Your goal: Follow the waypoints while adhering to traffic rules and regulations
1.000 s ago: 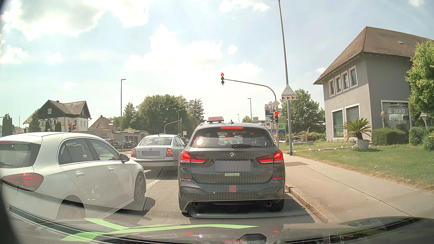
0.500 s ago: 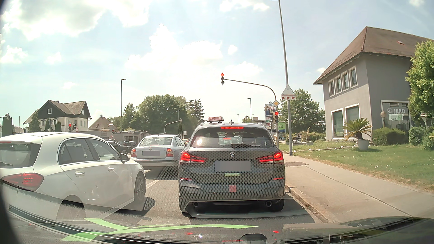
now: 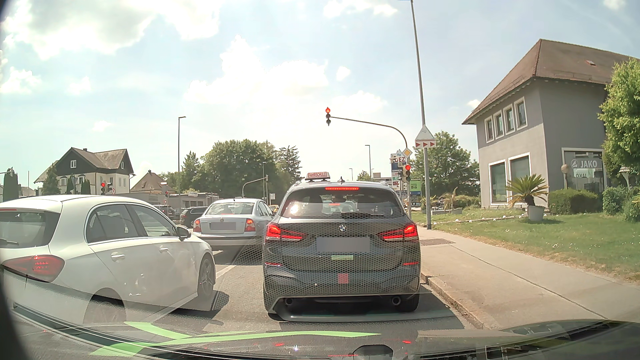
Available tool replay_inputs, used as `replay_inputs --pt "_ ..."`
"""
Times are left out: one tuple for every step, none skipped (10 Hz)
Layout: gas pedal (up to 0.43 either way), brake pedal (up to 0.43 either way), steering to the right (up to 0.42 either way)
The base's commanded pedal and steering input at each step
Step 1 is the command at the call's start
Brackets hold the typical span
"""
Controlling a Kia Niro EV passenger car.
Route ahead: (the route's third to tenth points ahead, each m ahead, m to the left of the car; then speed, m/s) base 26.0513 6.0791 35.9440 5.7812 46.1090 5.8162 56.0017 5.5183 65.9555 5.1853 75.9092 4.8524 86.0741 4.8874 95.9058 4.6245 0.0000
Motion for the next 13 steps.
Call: replay_inputs --pt "0.000 0.232 0.000" --pt "0.000 0.232 0.000" --pt "0.000 0.232 0.000" --pt "0.000 0.232 0.000" --pt "0.000 0.232 0.000" --pt "0.000 0.232 0.000" --pt "0.000 0.232 0.000" --pt "0.000 0.232 0.000" --pt "0.000 0.232 0.000" --pt "0.000 0.232 0.000" --pt "0.000 0.232 0.000" --pt "0.000 0.232 0.000" --pt "0.000 0.232 0.000"
